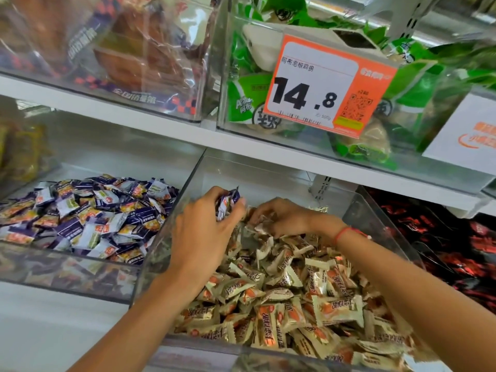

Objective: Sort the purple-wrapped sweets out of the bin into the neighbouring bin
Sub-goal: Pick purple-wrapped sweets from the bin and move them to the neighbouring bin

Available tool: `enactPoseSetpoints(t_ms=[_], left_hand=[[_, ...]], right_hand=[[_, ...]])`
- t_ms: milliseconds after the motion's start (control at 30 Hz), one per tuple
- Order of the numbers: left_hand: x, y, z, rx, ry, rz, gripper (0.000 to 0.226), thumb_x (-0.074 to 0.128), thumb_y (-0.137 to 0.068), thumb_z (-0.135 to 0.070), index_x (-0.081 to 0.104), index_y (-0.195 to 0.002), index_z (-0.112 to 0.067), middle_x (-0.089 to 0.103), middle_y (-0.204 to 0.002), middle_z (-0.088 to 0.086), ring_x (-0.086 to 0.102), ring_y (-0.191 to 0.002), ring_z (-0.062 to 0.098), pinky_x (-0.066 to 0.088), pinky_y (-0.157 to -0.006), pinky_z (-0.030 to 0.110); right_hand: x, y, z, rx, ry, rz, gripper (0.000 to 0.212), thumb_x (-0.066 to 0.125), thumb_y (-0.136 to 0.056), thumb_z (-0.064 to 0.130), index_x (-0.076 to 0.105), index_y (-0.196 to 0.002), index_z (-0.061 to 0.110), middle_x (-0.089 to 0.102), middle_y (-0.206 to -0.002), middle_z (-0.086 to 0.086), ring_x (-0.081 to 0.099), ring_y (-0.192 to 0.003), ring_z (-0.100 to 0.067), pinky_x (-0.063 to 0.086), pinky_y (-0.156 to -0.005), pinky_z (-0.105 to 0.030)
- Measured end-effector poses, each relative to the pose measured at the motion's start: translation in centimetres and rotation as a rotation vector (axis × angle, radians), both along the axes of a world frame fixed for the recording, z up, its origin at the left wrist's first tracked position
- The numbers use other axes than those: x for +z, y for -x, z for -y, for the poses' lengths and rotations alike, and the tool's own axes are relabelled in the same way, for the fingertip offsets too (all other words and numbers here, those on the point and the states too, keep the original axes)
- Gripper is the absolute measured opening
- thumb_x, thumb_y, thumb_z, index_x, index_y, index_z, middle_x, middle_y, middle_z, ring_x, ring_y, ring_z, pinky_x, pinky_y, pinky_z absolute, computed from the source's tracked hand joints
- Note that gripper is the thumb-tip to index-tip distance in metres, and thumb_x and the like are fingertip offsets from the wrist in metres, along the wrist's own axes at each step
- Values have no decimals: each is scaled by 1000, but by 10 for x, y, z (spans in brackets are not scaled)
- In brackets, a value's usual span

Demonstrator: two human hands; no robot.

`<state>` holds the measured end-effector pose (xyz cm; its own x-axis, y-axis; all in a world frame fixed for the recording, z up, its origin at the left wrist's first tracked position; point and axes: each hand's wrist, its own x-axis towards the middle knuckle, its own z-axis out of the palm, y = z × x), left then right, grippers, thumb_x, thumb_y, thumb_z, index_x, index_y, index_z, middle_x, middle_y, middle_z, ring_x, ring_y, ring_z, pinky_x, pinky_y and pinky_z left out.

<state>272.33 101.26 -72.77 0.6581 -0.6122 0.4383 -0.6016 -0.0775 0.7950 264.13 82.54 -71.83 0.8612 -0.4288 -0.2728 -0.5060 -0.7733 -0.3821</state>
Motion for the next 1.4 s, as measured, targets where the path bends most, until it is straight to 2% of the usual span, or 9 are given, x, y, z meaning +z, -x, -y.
enactPoseSetpoints(t_ms=[133, 333, 467, 567, 700, 933, 1100, 1267, 1400], left_hand=[[1, 1, 1, -9, -14, 1, 29, 52, -91, -43, 61, -101, -17, 41, -41, -8, 38, -27, 6, 22, -29, 15], [3, 4, -1, -25, -19, 23, 35, 52, -91, -44, 61, -111, -16, 40, -39, -7, 37, -26, 6, 23, -28, 15], [2, 2, 0, -21, -23, 21, 35, 52, -91, -45, 61, -108, -16, 38, -40, -10, 39, -27, 3, 24, -29, 15], [1, 2, 0, -31, -53, 25, 39, 51, -91, -44, 60, -115, -14, 35, -39, -10, 39, -26, 2, 22, -28, 14], [0, 1, -1, -22, -74, 45, 41, 50, -90, -48, 61, -112, -16, 40, -39, -8, 40, -27, 3, 24, -29, 14], [-4, -1, 3, -9, -74, 68, 43, 45, -89, -52, 58, -114, -21, 60, -53, -2, 37, -27, 6, 26, -29, 18], [-7, -4, 5, -3, -90, 43, 51, 44, -88, -56, 55, -121, -19, 68, -67, -4, 39, -27, 5, 26, -34, 19], [-10, -4, 6, -12, -96, 20, 46, 49, -90, -50, 53, -123, -18, 69, -72, -4, 40, -28, 4, 30, -35, 19], [-11, -6, 7, -43, -115, -4, 32, 53, -89, -44, 57, -112, -21, 69, -73, -5, 48, -35, 0, 38, -37, 26]], right_hand=[[24, 24, 5, -191, -350, 273, 33, 62, -91, 9, 57, -122, 21, 59, -119, -9, 62, -100, -14, 57, -73, -21], [24, 8, -23, -279, -808, 443, 53, 60, -92, 13, 39, -141, 19, 49, -140, -1, 57, -121, -21, 51, -95, -30], [10, 0, -33, -98, -153, 263, 36, 68, -87, 12, 57, -121, 18, 58, -118, 6, 62, -100, -10, 53, -87, -29], [-2, 1, -43, 117, 3, 67, 29, 73, -83, 16, 62, -109, 24, 60, -105, 12, 58, -96, -6, 47, -84, -19], [-18, -5, -39, 152, 127, -121, 44, 73, -81, 15, 52, -117, 27, 56, -120, 5, 56, -108, -19, 51, -92, -39], [-16, -10, -22, 38, 151, 159, 29, 65, -89, 19, 56, -116, 23, 62, -104, 3, 61, -89, -14, 52, -83, -30], [2, -8, -22, 67, 717, 289, 30, 64, -88, 16, 58, -115, 26, 55, -119, 2, 48, -113, -18, 43, -79, -25], [-12, -1, -35, 333, 387, 10, 33, 73, -82, 20, 67, -113, 29, 63, -117, 7, 56, -108, -13, 50, -86, -28], [-28, -4, -32, 295, 385, -120, 35, 70, -84, 29, 63, -118, 27, 58, -116, 3, 53, -107, -19, 38, -75, -26]])
